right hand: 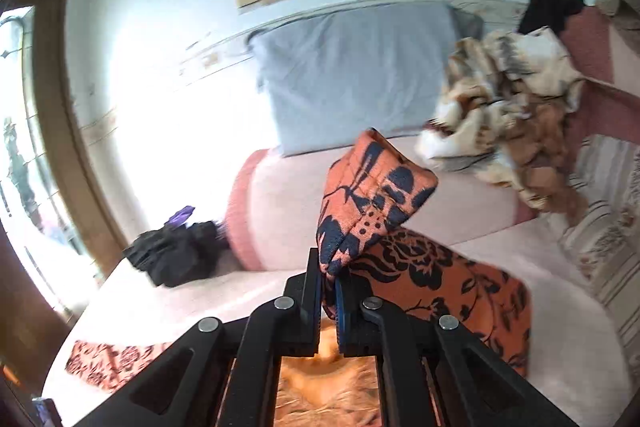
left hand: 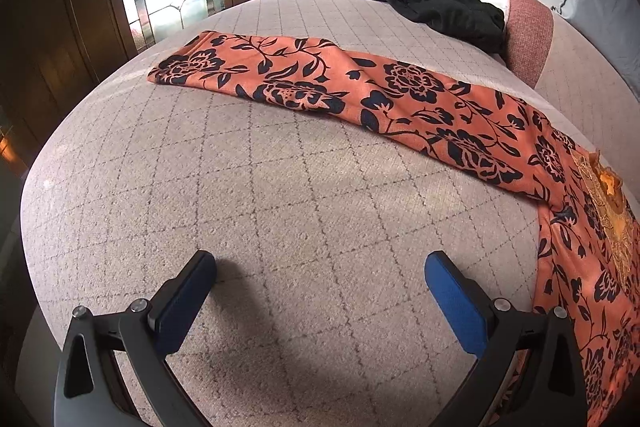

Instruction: Fold small clothes

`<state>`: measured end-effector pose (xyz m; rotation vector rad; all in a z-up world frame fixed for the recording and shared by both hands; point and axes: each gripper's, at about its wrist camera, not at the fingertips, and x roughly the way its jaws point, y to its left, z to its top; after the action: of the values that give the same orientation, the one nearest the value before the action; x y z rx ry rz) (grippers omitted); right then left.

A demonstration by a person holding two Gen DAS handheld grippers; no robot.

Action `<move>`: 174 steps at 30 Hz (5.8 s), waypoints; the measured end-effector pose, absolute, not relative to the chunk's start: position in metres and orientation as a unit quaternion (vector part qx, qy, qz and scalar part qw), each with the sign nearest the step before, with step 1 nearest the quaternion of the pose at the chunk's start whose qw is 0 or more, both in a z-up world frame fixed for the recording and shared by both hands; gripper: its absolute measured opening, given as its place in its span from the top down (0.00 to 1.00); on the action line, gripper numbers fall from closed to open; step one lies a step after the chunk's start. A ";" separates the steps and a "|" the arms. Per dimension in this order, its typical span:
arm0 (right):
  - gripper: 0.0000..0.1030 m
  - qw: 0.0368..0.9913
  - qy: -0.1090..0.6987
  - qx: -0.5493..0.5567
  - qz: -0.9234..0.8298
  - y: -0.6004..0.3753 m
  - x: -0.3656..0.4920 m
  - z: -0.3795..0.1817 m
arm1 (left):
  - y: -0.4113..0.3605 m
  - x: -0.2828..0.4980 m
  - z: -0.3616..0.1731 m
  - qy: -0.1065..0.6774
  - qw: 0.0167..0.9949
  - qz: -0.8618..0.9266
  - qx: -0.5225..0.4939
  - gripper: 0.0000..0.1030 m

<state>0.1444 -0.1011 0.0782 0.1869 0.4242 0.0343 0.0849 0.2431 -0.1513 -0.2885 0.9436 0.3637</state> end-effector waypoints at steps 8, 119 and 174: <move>0.09 0.866 0.490 0.058 0.085 0.026 0.185 -0.153 | 0.249 0.081 -0.147 0.455 0.863 0.157 -0.152 0.00; 0.24 0.870 0.453 0.193 0.024 -0.165 0.132 -0.139 | 0.370 0.222 -0.047 0.314 0.885 0.200 -0.279 0.93; 0.91 0.882 0.455 0.125 -0.008 -0.206 0.214 -0.099 | 0.101 0.319 -0.109 0.471 0.869 -0.110 -0.102 0.95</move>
<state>0.2144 -0.2056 -0.0985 0.2606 0.9477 -0.0163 0.3185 0.1014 -0.1092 -0.2136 0.9844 -0.2307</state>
